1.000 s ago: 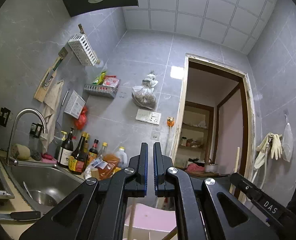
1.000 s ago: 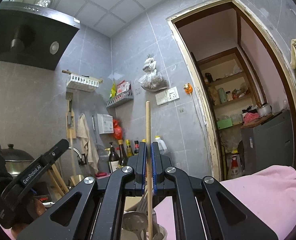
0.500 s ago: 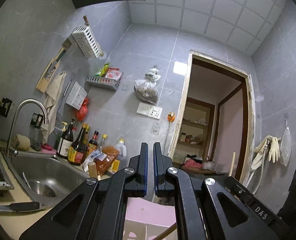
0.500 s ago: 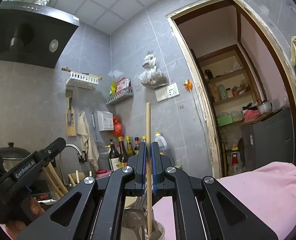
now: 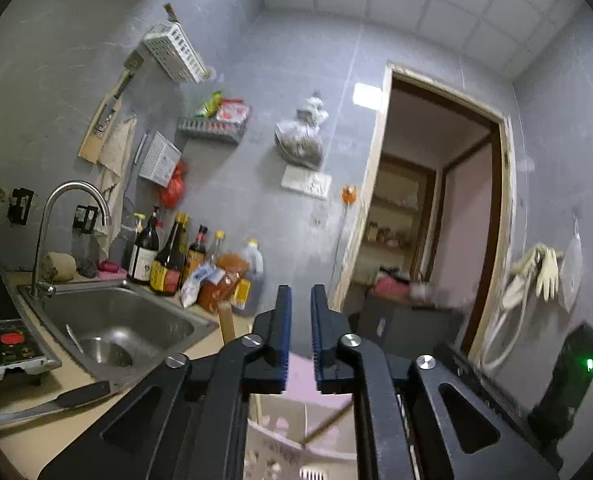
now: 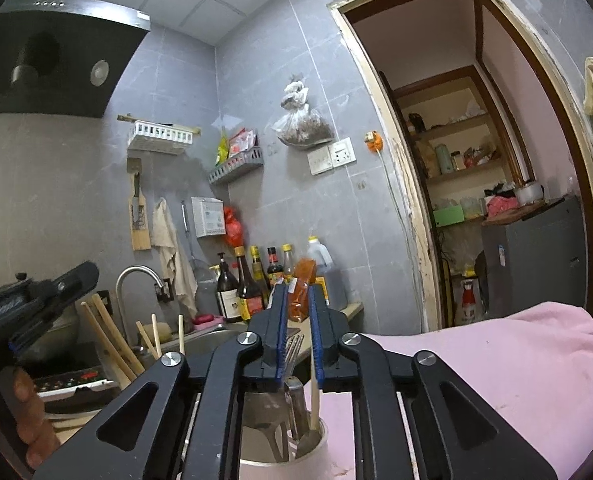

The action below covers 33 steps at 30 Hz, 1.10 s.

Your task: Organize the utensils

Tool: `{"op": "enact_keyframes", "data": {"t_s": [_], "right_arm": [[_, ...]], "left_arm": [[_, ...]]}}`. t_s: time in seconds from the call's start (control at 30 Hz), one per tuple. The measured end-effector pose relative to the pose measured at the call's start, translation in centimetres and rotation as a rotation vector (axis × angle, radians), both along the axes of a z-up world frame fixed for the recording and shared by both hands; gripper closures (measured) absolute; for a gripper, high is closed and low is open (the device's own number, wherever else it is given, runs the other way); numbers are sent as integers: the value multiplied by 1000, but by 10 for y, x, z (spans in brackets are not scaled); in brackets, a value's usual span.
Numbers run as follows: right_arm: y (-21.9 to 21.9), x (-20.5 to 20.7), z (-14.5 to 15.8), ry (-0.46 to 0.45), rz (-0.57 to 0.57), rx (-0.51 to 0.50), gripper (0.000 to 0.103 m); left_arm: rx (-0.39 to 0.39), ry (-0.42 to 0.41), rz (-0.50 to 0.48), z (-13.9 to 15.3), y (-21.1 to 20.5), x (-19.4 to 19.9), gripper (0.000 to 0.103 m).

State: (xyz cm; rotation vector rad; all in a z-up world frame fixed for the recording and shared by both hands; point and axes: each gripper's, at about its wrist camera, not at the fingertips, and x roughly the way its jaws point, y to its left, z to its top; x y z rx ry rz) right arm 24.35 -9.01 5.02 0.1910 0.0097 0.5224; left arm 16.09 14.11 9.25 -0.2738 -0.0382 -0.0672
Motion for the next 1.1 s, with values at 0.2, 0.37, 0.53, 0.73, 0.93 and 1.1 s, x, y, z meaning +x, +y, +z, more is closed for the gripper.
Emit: {"op": "enact_keyframes", "data": {"t_s": [0.2, 0.37, 0.53, 0.73, 0.93, 1.1], "right_arm": [[-10, -15, 11, 23, -52, -52, 81], [-26, -37, 23, 51, -113, -91, 65], [-47, -69, 33, 42, -164, -108, 52], [-69, -107, 42, 30, -217, -121, 28], [-91, -143, 45, 48, -298, -142, 6], [-110, -176, 42, 59, -369, -148, 0]], "left_arm": [[39, 59, -23, -2, -19, -11, 79], [65, 114, -54, 2, -38, -16, 72], [94, 181, -105, 2, -58, -18, 62], [123, 223, -164, -2, -80, -29, 34], [145, 209, -218, -3, -92, -55, 1], [226, 223, -203, -7, -108, -83, 1]]}}
